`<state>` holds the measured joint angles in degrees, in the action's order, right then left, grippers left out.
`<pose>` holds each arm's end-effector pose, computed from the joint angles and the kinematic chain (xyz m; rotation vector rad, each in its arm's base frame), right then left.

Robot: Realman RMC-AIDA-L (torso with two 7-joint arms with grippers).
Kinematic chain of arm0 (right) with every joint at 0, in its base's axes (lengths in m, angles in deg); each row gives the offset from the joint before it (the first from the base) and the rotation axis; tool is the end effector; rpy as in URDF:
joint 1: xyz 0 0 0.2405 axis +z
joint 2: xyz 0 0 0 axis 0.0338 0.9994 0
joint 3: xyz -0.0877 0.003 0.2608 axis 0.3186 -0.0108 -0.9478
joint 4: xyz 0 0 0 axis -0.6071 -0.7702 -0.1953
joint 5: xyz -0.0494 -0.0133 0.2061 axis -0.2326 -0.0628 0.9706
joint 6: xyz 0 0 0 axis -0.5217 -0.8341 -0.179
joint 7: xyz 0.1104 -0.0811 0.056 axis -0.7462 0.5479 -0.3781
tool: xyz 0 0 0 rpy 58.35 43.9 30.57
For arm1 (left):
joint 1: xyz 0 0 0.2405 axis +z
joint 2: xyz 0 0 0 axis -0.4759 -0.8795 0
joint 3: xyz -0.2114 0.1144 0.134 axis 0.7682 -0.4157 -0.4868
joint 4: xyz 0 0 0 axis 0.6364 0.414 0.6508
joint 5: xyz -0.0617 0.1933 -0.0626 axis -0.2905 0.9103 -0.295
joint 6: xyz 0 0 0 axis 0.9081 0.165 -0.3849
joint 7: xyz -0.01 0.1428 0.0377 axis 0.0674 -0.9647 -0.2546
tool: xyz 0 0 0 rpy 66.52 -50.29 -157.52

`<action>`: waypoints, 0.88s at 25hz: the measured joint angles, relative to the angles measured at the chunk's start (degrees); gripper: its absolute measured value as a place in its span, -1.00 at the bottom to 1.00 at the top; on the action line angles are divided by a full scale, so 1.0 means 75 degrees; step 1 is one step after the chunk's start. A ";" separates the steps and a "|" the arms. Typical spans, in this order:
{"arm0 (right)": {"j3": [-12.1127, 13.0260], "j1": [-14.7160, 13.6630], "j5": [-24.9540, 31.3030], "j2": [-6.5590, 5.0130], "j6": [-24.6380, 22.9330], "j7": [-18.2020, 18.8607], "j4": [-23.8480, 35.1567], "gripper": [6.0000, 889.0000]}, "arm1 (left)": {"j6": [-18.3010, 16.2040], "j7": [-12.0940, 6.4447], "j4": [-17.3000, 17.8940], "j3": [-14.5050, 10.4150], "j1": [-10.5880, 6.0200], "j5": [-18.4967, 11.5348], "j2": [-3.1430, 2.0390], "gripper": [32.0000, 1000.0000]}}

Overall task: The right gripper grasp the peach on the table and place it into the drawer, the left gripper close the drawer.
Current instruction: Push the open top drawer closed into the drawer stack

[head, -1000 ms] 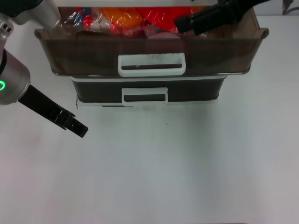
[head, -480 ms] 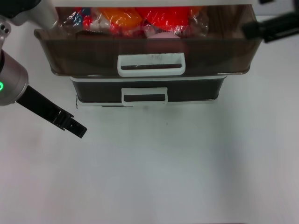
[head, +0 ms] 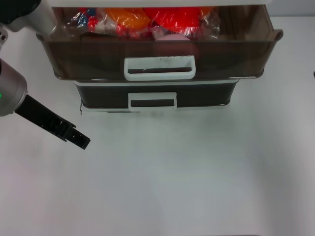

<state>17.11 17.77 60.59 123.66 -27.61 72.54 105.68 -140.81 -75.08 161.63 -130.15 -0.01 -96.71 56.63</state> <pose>0.2197 0.2960 0.1588 -2.5903 0.8544 0.0688 -0.1776 0.3192 0.0303 -2.4149 -1.1542 0.5522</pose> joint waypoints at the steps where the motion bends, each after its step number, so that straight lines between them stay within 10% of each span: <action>1: -0.0047 0.0001 -0.0153 0.0046 0.0014 0.0223 -0.0344 0.83 | 0.0001 0.0000 0.0004 0.0000 0.0008 -0.0006 0.0002 0.67; 12: -0.0429 0.1276 -0.2299 0.0647 0.0619 0.2415 -0.4330 0.83 | 0.0072 0.0004 0.0014 0.0082 -0.0041 -0.0379 -0.0004 0.67; 22: -0.0358 0.1415 -0.2840 0.0757 0.1137 0.2654 -0.4924 0.83 | -0.0179 0.0001 0.0845 -0.0023 0.0123 -0.0942 0.0002 0.67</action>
<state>14.42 28.38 39.30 129.33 -19.09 92.44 68.75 -142.15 -75.07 167.96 -130.32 0.92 -103.78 56.64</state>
